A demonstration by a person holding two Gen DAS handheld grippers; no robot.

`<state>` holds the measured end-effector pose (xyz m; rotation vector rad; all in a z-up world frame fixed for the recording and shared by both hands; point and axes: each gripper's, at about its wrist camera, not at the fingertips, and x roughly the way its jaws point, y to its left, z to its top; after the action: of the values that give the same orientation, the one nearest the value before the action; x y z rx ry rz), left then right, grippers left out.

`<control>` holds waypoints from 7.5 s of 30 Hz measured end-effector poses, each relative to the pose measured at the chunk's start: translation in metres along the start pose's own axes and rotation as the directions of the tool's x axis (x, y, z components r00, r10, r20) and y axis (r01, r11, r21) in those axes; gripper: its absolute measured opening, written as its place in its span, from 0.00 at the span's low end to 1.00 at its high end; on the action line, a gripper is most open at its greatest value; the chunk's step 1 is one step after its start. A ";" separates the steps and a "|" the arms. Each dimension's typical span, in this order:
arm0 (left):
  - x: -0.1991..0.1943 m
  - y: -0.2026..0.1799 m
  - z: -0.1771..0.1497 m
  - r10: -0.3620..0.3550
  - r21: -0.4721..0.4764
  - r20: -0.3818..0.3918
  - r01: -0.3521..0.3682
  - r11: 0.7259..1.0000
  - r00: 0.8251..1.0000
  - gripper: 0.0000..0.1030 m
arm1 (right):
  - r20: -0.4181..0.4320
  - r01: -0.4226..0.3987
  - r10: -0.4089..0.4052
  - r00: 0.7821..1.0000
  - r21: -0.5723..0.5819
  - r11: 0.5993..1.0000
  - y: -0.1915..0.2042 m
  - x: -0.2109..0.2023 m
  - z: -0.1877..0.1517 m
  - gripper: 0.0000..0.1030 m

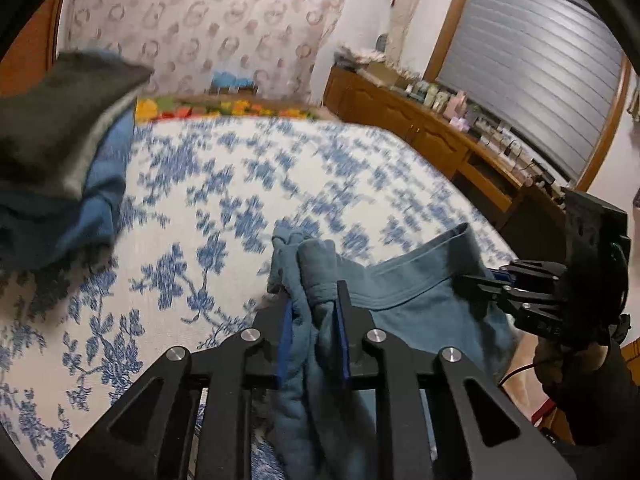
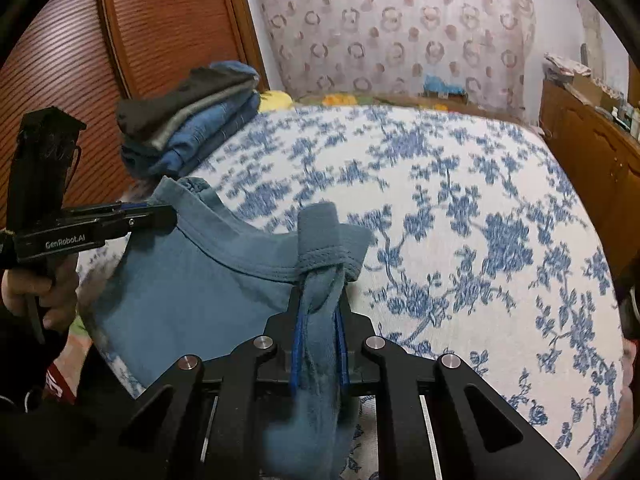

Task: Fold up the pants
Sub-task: 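Close both grippers on the waistband edge, then lift the folded teal shorts with both grippers and carry them toward the clothes stack, then lower the shorts onto the stack of folded clothes with both grippers, then open both grippers and withdraw them from the stacked shorts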

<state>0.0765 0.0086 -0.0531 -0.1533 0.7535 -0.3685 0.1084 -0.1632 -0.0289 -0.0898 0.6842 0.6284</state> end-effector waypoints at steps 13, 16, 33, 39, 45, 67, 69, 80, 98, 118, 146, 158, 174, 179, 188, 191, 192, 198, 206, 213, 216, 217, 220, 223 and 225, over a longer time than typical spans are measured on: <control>-0.064 -0.029 0.036 0.006 0.087 0.189 -0.023 0.996 0.982 0.19 | 0.168 0.017 -0.006 0.986 -0.064 0.998 0.013 -0.059 0.024 0.13; -0.068 -0.029 0.041 0.010 0.097 0.203 -0.030 0.995 0.979 0.19 | 0.188 0.019 -0.004 0.982 -0.077 0.997 0.015 -0.066 0.029 0.13; -0.068 -0.008 0.049 0.026 0.072 0.224 -0.043 0.997 0.974 0.19 | 0.174 -0.001 0.028 0.984 -0.156 0.988 0.024 -0.038 0.064 0.13; -0.074 0.000 0.063 0.043 0.058 0.250 -0.060 0.997 0.967 0.19 | 0.181 -0.016 0.049 0.982 -0.181 0.983 0.022 -0.028 0.089 0.13; -0.075 0.010 0.078 0.061 0.044 0.274 -0.076 0.996 0.960 0.19 | 0.181 -0.023 0.062 0.982 -0.213 0.977 0.020 -0.015 0.116 0.13; -0.080 0.081 0.132 0.222 -0.034 0.307 -0.222 0.974 0.925 0.19 | 0.184 -0.074 0.145 0.972 -0.346 0.935 0.021 0.065 0.212 0.13; -0.080 0.087 0.134 0.232 -0.037 0.306 -0.232 0.972 0.923 0.19 | 0.171 -0.095 0.163 0.972 -0.347 0.933 0.022 0.073 0.222 0.13; -0.082 0.117 0.142 0.297 -0.090 0.306 -0.283 0.955 0.904 0.19 | 0.163 -0.092 0.177 0.971 -0.428 0.899 0.036 0.096 0.256 0.13; -0.102 0.155 0.122 0.394 -0.251 0.322 -0.323 0.912 0.861 0.19 | 0.104 -0.162 0.258 0.960 -0.545 0.822 0.074 0.185 0.301 0.13; -0.083 0.177 0.093 0.488 -0.353 0.246 -0.391 0.850 0.838 0.19 | 0.043 -0.213 0.269 0.962 -0.495 0.842 0.077 0.235 0.318 0.32; -0.079 0.183 0.078 0.555 -0.367 0.177 -0.468 0.804 0.813 0.42 | -0.082 -0.299 0.290 0.954 -0.377 0.877 0.059 0.286 0.306 0.32; -0.087 0.191 0.077 0.558 -0.368 0.181 -0.470 0.802 0.810 0.80 | -0.060 -0.320 0.323 0.945 -0.388 0.865 0.057 0.266 0.293 0.32; -0.095 0.189 0.076 0.598 -0.344 0.164 -0.523 0.780 0.784 0.89 | -0.031 -0.325 0.339 0.940 -0.379 0.867 0.060 0.236 0.275 0.64; -0.097 0.183 0.070 0.603 -0.337 0.157 -0.531 0.777 0.782 0.89 | -0.022 -0.313 0.329 0.944 -0.376 0.872 0.062 0.221 0.266 0.65; -0.103 0.165 0.058 0.593 -0.310 0.161 -0.529 0.790 0.789 0.89 | 0.008 -0.286 0.310 0.951 -0.362 0.887 0.064 0.182 0.240 0.66; -0.106 0.156 0.054 0.585 -0.300 0.170 -0.524 0.797 0.793 0.89 | 0.016 -0.258 0.282 0.959 -0.358 0.897 0.064 0.168 0.228 0.66; -0.107 0.154 0.053 0.581 -0.299 0.172 -0.520 0.800 0.796 0.89 | 0.019 -0.252 0.276 0.961 -0.354 0.901 0.064 0.163 0.224 0.66; -0.112 0.136 0.048 0.564 -0.288 0.172 -0.506 0.813 0.808 0.89 | 0.039 -0.215 0.240 0.970 -0.324 0.921 0.063 0.135 0.199 0.66; -0.105 0.101 0.040 0.511 -0.223 0.188 -0.470 0.854 0.839 0.89 | 0.079 -0.159 0.186 0.979 -0.269 0.950 0.053 0.085 0.159 0.67; -0.088 0.071 0.034 0.459 -0.156 0.186 -0.435 0.887 0.869 0.89 | 0.124 -0.095 0.122 0.985 -0.204 0.974 0.042 0.039 0.122 0.67; -0.082 0.060 0.032 0.438 -0.135 0.185 -0.418 0.898 0.880 0.89 | 0.135 -0.075 0.100 0.986 -0.181 0.981 0.037 0.023 0.107 0.70; -0.080 0.055 0.031 0.430 -0.127 0.185 -0.412 0.902 0.884 0.89 | 0.140 -0.069 0.094 0.986 -0.172 0.983 0.037 0.018 0.102 0.72; -0.077 0.043 0.028 0.411 -0.102 0.187 -0.398 0.911 0.892 0.89 | 0.159 -0.044 0.068 0.985 -0.149 0.988 0.035 0.001 0.089 0.79; -0.073 0.027 0.025 0.397 -0.081 0.188 -0.389 0.918 0.898 0.89 | 0.176 -0.008 0.030 0.984 -0.123 0.992 0.033 -0.015 0.074 0.81; -0.073 0.016 0.023 0.385 -0.063 0.191 -0.380 0.923 0.903 0.89 | 0.187 0.022 -0.004 0.982 -0.093 0.995 0.028 -0.025 0.068 0.81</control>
<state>0.0483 0.0514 0.0058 -0.0600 0.5713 0.0328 0.1157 -0.1348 0.0430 -0.1216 0.4720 0.6477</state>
